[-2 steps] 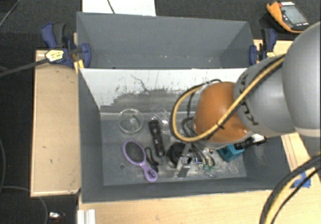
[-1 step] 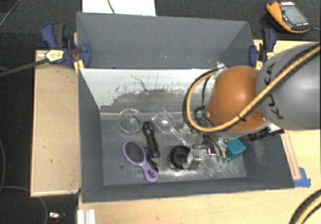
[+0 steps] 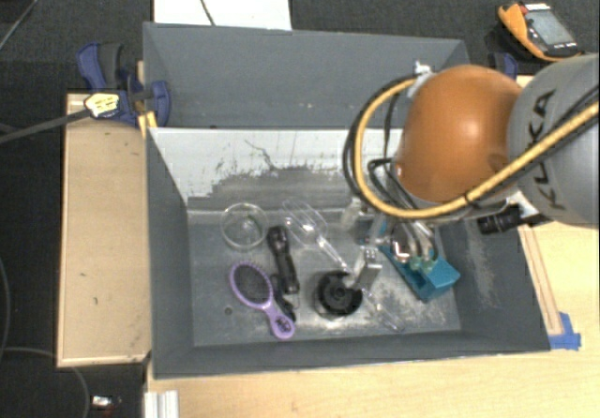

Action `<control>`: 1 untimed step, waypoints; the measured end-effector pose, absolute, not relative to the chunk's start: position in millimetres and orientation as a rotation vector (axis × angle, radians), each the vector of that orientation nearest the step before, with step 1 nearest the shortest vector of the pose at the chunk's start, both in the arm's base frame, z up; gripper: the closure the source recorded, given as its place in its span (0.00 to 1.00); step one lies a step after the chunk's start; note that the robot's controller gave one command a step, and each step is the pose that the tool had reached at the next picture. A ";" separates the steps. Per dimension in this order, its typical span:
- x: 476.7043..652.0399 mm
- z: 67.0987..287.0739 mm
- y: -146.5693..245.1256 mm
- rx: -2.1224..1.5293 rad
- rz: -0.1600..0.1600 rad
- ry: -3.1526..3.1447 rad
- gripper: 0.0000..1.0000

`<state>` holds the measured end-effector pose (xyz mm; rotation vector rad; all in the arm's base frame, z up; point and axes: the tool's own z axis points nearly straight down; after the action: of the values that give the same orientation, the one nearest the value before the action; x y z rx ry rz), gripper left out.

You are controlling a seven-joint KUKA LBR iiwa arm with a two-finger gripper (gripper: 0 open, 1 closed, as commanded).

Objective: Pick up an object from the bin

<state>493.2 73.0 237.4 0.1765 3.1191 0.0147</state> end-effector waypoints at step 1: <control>496.4 176.6 26.9 0.339 0.017 3.103 0.00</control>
Offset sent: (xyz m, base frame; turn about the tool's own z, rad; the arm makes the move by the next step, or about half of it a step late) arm 0.0245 -0.0140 -0.1256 0.0361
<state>496.4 26.9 176.6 0.3394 3.1034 0.0168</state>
